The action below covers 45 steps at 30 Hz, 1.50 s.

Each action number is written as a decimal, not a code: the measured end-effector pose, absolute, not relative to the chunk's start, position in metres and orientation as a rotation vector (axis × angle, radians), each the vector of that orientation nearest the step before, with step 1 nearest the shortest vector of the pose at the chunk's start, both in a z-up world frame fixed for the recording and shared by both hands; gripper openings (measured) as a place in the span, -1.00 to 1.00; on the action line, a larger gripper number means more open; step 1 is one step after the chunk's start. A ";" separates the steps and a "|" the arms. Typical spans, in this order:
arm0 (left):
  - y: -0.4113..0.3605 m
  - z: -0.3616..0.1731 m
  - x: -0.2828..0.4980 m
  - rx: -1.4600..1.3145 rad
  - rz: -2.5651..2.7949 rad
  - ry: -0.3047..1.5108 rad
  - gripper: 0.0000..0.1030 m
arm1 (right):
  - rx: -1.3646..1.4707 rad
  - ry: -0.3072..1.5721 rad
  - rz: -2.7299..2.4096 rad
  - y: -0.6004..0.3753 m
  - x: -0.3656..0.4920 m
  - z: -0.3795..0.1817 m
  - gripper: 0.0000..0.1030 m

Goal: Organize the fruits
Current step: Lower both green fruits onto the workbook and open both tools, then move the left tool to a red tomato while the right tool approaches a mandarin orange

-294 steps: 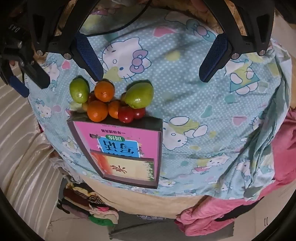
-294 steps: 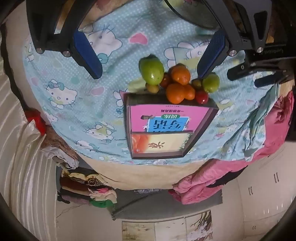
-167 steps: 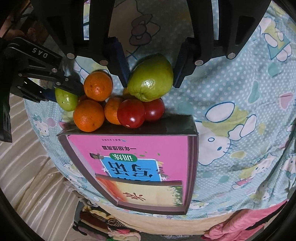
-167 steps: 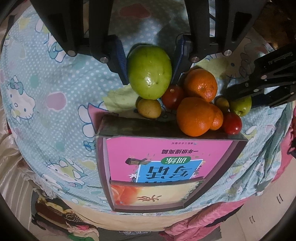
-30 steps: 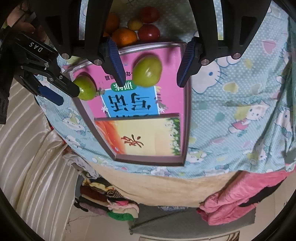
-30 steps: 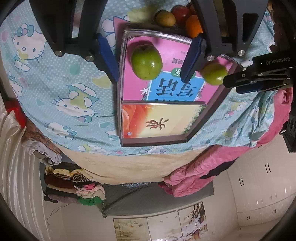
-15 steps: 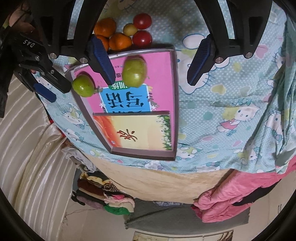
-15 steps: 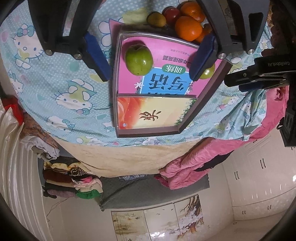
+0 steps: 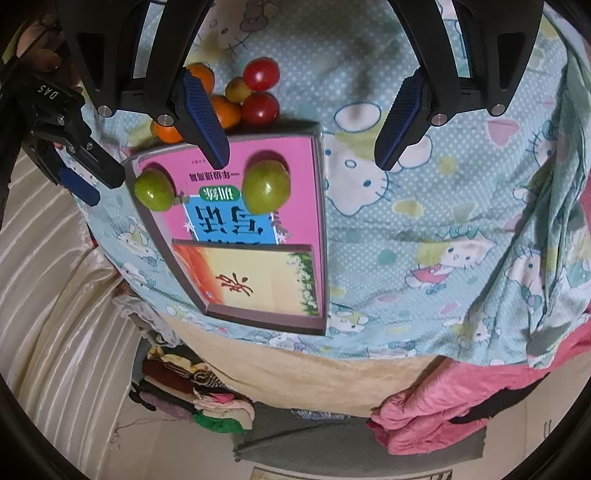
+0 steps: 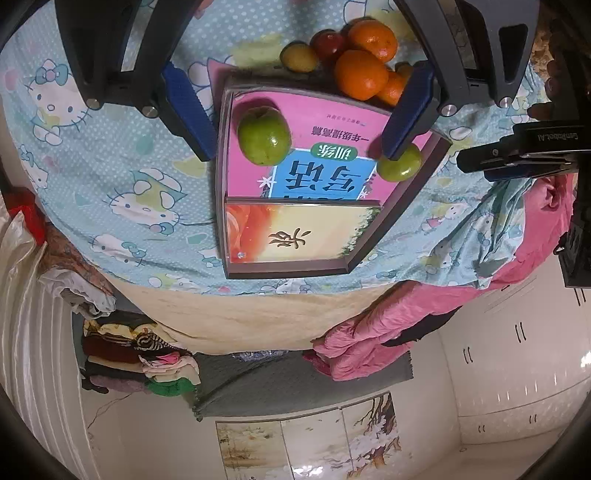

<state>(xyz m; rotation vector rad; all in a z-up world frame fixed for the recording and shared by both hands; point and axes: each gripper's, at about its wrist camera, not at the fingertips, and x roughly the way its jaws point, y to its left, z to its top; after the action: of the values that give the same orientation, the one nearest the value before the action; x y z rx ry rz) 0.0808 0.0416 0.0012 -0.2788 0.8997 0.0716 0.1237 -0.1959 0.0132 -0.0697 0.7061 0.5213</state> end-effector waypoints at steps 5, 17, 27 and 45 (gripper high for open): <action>0.040 -0.001 0.076 -0.271 0.069 0.915 0.59 | -0.084 0.705 0.530 -0.193 0.118 0.015 0.76; 0.027 -0.007 0.066 -0.232 0.037 0.964 0.59 | -0.119 0.736 0.540 -0.186 0.107 0.011 0.76; 0.023 -0.018 0.056 -0.232 0.025 1.013 0.59 | -0.153 0.783 0.552 -0.181 0.099 0.003 0.76; -0.001 -0.045 0.056 -0.170 -0.060 1.128 0.35 | -0.193 0.857 0.565 -0.175 0.096 -0.011 0.76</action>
<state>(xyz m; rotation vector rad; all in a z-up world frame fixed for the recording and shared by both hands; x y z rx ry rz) 0.0561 -0.0010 -0.0452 -0.1699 1.1280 -0.0599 0.0965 -0.1747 -0.0114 -0.1926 0.8571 0.5648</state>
